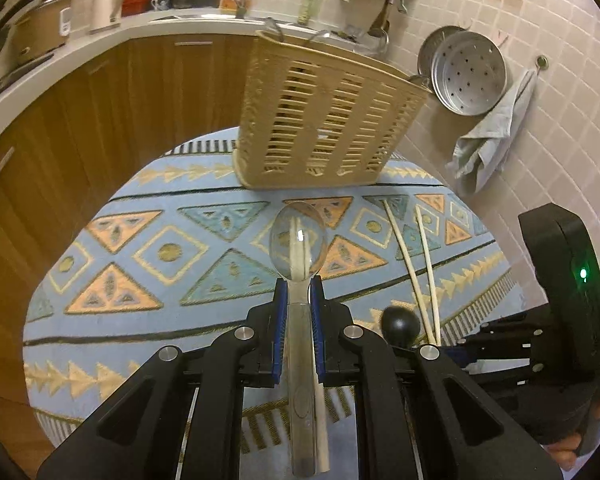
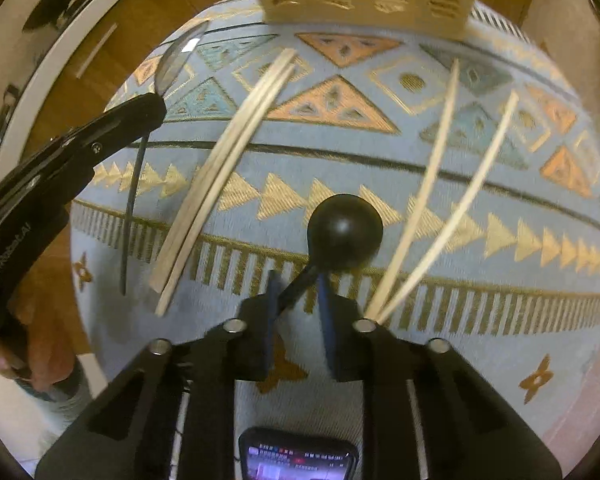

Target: Organize utensils

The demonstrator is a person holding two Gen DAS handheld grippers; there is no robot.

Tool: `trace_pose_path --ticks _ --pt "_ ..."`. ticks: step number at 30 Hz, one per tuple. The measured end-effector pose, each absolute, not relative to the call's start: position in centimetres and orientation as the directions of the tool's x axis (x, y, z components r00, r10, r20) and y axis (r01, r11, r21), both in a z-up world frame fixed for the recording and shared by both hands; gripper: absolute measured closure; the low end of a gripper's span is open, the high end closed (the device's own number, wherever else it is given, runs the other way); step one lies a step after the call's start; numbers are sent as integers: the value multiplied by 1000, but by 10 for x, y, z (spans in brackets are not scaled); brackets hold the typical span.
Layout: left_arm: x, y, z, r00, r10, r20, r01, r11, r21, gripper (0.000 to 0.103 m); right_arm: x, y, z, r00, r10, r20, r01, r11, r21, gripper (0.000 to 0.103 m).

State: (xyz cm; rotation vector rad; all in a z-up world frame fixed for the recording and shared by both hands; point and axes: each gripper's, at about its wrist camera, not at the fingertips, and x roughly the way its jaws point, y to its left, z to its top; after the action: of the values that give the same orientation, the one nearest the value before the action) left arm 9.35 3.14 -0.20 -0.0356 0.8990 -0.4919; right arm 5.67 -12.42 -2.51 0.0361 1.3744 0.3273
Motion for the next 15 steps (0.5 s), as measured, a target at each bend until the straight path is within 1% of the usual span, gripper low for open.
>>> trace_pose_path --ticks 3,6,7,10,11,13,15 --pt "94 41 -3 525 -421 -740 381 893 -237 93 57 -107 -19 196 242 -950 -315 933 172 95" --pt "95 51 -3 531 -404 -745 361 903 -233 93 58 -103 -12 235 198 -952 -372 923 101 101" --pt "98 54 -5 528 -392 -754 347 909 -230 93 60 -104 -12 239 189 -952 -379 921 88 102" --pt "108 62 -14 504 -363 -784 307 923 -230 93 69 -109 -17 219 179 -959 -381 921 85 103" --pt "113 64 -19 489 -355 -797 289 928 -235 93 72 -116 -19 212 183 -960 -372 923 94 103" --pt "120 67 -27 470 -342 -814 262 934 -241 93 81 -128 -22 180 235 -955 -350 923 161 103" --pt "123 68 -32 460 -333 -823 249 938 -241 93 89 -143 -23 137 314 -940 -294 919 264 103"
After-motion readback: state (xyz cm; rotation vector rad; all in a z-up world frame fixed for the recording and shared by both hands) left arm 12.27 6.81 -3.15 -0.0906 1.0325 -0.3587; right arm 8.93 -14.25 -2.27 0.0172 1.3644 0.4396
